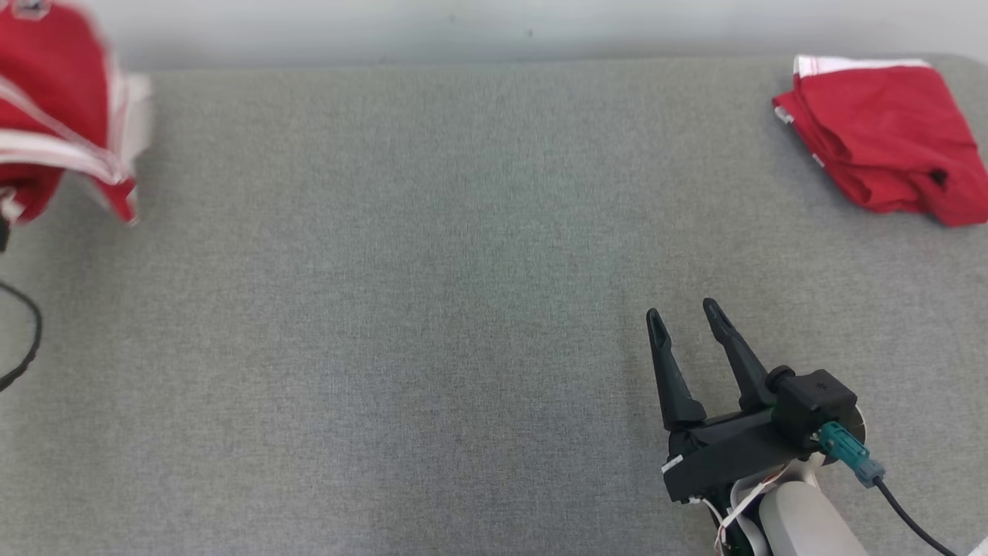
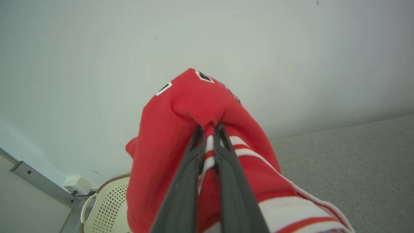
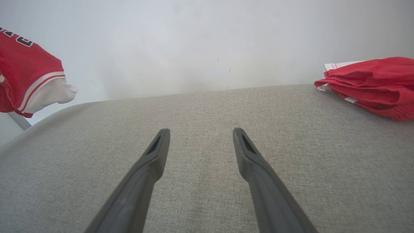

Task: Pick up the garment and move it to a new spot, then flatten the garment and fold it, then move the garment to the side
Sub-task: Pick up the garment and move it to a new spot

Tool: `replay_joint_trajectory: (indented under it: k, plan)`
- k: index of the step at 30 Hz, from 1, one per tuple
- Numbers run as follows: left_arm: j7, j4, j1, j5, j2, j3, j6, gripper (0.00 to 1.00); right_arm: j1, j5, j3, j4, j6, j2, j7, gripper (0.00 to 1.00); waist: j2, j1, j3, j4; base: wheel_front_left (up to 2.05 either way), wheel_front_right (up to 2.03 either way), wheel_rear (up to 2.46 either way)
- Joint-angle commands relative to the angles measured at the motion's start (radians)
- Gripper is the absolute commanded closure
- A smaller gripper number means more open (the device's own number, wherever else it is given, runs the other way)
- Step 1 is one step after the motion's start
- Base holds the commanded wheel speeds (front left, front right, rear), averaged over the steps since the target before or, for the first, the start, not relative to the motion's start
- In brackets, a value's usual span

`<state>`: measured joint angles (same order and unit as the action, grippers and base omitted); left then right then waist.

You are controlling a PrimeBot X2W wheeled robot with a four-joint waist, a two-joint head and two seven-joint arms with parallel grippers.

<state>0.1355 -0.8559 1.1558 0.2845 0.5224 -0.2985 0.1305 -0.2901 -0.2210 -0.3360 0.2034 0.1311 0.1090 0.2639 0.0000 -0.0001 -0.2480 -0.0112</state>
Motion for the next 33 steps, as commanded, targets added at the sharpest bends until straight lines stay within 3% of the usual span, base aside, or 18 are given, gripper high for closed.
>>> replay_joint_trajectory:
  k: [1,10,16,25,33]
  plan:
    - [-0.006,0.029,0.011,0.027,-0.002,-0.012,-0.001,1.0,0.017,-0.006,-0.001,-0.001,-0.001,-0.003,0.0,0.0,0.0,0.0001,0.022,-0.004,0.0,0.0,0.0]
    - [-0.099,0.299,-0.041,0.082,0.026,-0.109,-0.001,1.0,0.017,-0.018,-0.001,-0.003,-0.001,-0.028,0.0,0.0,0.0,0.0001,0.054,-0.091,0.0,0.0,0.0]
    - [-0.142,0.422,-0.082,0.102,0.01,-0.151,-0.001,1.0,0.026,-0.016,0.008,-0.004,-0.001,-0.036,0.0,0.0,0.0,0.0001,0.066,-0.157,0.0,0.0,0.0]
    - [-0.193,0.607,-0.147,0.116,-0.064,-0.238,-0.002,1.0,0.035,-0.021,0.018,-0.007,-0.001,-0.049,0.0,0.0,0.0,0.0001,0.074,-0.241,0.0,0.0,0.0]
    - [-0.206,0.692,-0.245,0.16,-0.151,-0.315,-0.008,1.0,0.04,-0.022,0.029,-0.012,-0.001,-0.055,0.0,0.0,0.0,0.0001,0.075,-0.265,0.0,0.0,0.0]
